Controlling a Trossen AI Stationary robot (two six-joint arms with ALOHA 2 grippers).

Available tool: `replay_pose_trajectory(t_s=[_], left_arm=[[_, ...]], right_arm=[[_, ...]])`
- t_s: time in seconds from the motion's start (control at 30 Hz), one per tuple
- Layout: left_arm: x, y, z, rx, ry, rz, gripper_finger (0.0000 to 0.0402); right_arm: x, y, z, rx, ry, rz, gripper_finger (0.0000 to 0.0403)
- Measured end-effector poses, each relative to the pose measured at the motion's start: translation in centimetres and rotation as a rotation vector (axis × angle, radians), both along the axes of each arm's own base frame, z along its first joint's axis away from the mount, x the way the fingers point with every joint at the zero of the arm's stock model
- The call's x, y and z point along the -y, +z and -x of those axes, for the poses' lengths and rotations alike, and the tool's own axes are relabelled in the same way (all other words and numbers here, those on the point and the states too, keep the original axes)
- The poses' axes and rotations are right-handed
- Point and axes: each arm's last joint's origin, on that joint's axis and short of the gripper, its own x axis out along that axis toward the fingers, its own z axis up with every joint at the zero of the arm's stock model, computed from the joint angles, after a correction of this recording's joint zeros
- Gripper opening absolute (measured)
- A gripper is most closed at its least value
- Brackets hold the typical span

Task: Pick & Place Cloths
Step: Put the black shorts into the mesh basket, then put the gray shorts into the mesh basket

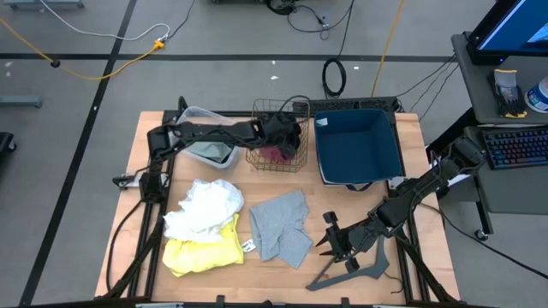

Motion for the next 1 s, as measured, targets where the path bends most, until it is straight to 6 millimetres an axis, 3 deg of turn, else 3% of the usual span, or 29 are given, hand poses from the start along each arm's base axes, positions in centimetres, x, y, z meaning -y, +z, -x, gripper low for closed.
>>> replay_pose_trajectory(t_s=[0.27,0.53,0.8,1.0], left_arm=[[1.7,3.9,1.3,0.023,-0.081,0.012,0.0286],[4.6,8.1,3.4,0.042,-0.164,0.045,0.0312],[9.5,10.6,4.7,0.047,-0.32,0.093,0.0306],[14.5,10.5,4.6,0.018,-0.487,0.15,0.0306]], right_arm=[[0.0,0.0,0.0,-0.004,0.0,0.004,0.0116],[0.0,0.0,0.0,-0.002,0.001,0.004,0.0116],[0.0,0.0,0.0,-0.002,0.001,0.005,0.0116],[0.0,0.0,0.0,-0.001,0.001,0.004,0.0116]])
